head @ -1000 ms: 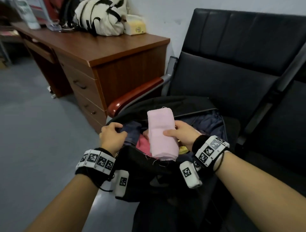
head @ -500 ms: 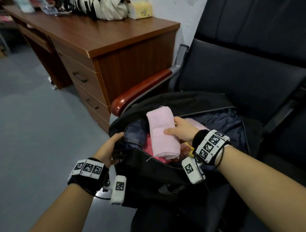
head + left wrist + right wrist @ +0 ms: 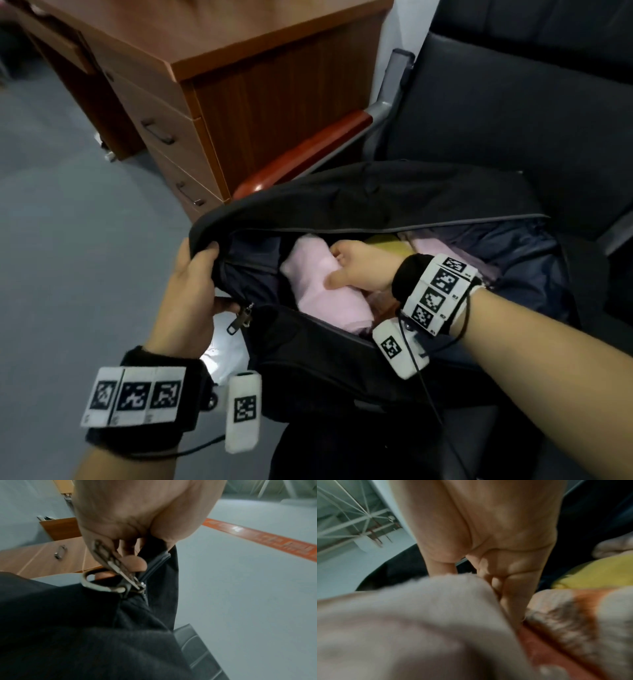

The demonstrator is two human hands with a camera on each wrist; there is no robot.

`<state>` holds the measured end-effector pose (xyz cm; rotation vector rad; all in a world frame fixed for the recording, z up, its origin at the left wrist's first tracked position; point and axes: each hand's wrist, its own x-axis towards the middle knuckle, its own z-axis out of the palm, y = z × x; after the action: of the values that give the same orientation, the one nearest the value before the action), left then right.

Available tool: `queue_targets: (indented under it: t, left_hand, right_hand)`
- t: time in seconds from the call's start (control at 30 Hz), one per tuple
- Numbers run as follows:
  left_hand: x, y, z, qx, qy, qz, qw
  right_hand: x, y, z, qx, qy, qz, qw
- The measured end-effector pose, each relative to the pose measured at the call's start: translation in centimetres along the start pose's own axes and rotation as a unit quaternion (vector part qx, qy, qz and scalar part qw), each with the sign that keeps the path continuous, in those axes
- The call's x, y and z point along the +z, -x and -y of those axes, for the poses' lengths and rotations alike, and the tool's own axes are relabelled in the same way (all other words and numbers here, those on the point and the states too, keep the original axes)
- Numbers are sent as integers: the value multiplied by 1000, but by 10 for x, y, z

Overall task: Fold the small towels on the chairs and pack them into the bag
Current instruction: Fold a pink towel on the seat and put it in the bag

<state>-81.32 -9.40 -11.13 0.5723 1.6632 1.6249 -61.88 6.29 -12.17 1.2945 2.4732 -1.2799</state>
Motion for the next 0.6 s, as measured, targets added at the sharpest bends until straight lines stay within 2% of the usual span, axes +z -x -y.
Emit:
queue_targets:
  t: [0.1, 0.2, 0.27, 0.4, 0.5, 0.6]
  left_hand:
    - [5, 8, -15, 46, 25, 0, 999]
    - [13, 14, -26, 69, 12, 28, 997]
    - [15, 17, -28, 77, 7, 40, 996]
    - [12, 19, -27, 90, -7, 61, 994]
    - [10, 19, -23, 91, -19, 66, 994]
    - [14, 18, -19, 91, -25, 70, 993]
  right_hand:
    - [21, -12, 10, -19, 44, 55, 997]
    - [38, -24, 0, 9, 13, 87, 996]
    - [44, -33, -1, 8, -14, 88, 996]
    - [62, -51, 8, -60, -106, 95, 988]
    - [79, -55, -6, -50, -129, 111, 984]
    - [90, -54, -13, -43, -200, 97, 974]
